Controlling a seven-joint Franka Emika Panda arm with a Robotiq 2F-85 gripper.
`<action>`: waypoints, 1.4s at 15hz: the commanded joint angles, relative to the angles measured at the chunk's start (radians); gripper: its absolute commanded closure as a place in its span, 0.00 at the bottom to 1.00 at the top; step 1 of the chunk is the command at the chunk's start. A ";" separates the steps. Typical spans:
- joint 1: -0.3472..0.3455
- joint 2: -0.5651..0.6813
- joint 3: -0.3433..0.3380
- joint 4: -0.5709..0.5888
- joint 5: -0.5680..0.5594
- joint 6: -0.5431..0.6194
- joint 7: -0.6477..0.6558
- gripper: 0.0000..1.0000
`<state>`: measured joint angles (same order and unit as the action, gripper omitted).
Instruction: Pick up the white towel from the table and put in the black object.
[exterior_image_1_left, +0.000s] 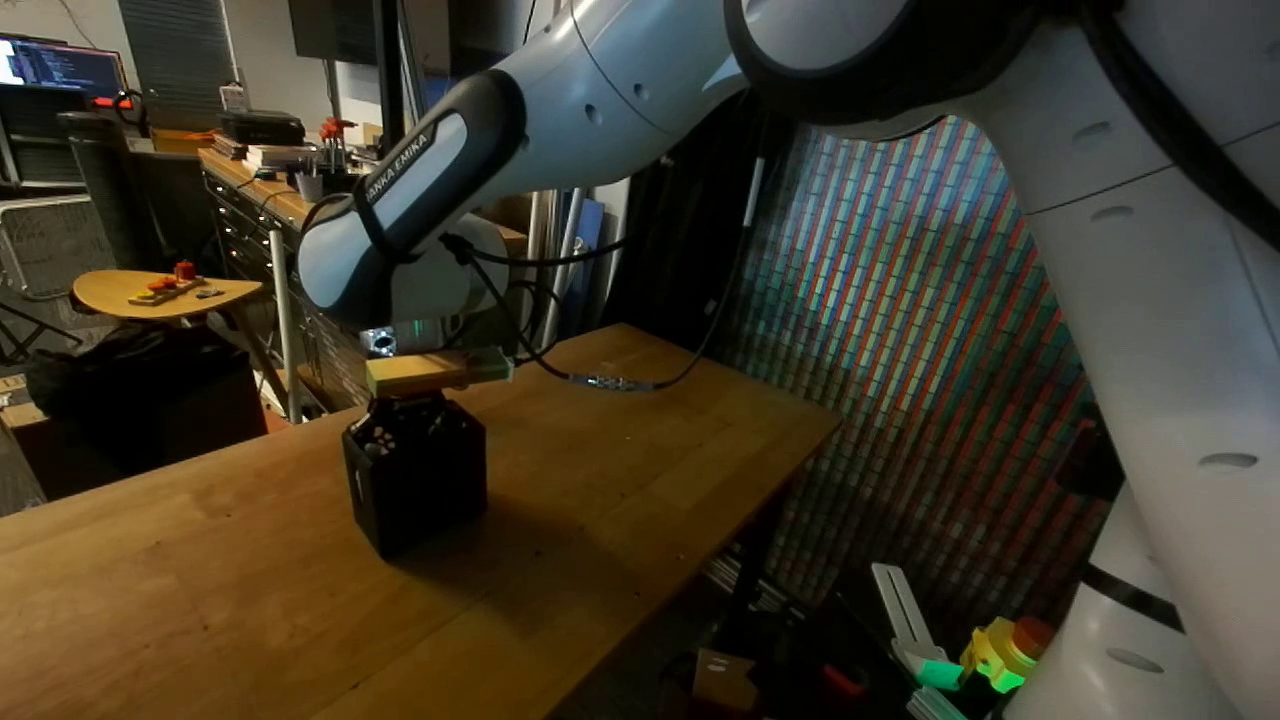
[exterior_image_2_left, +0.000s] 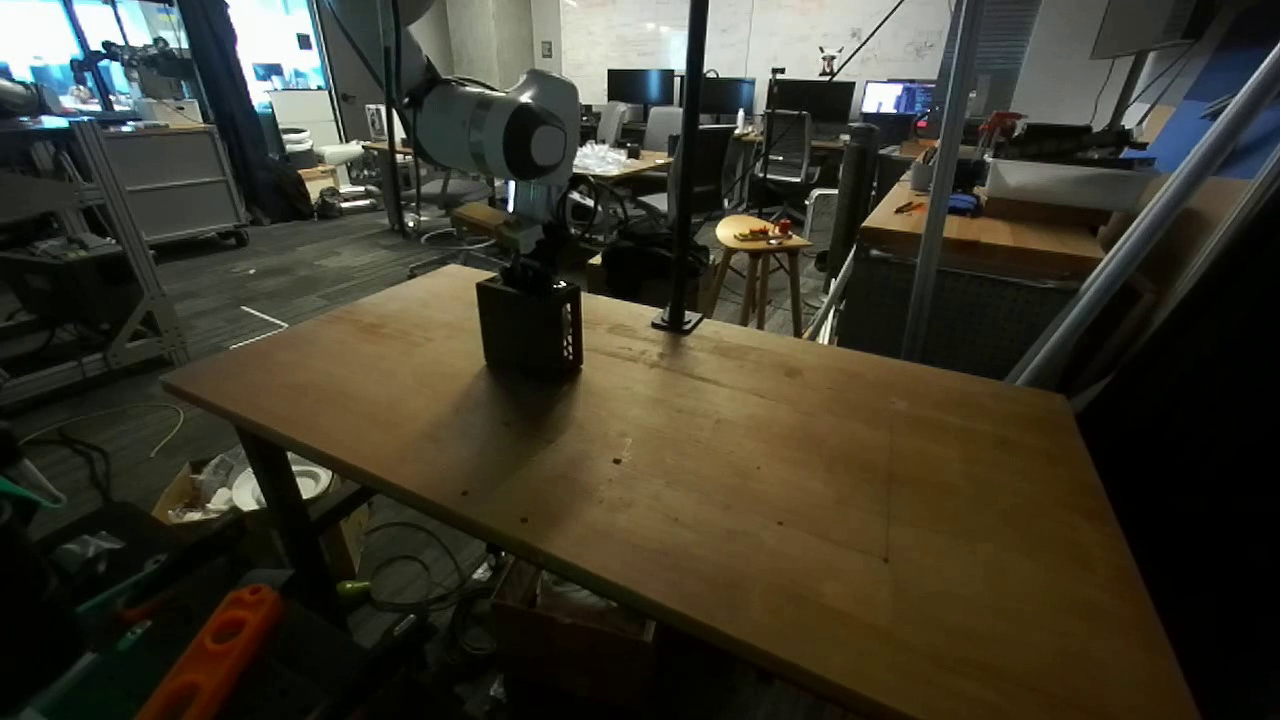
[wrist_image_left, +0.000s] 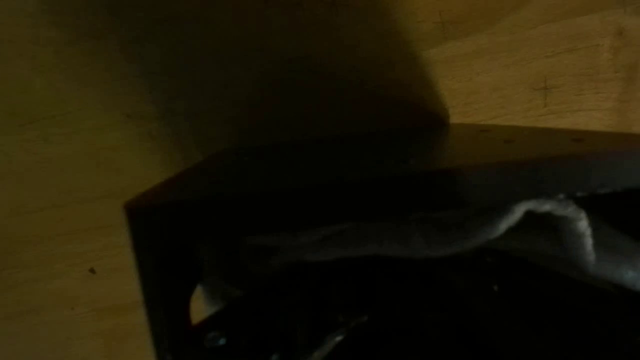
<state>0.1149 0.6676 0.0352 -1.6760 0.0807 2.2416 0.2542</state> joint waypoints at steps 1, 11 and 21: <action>-0.008 0.019 0.024 -0.032 0.059 0.061 -0.009 1.00; -0.001 -0.035 0.027 -0.090 0.101 0.089 -0.018 1.00; 0.050 -0.151 0.009 -0.031 -0.063 -0.119 -0.007 1.00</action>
<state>0.1417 0.5615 0.0539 -1.7221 0.0569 2.1868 0.2500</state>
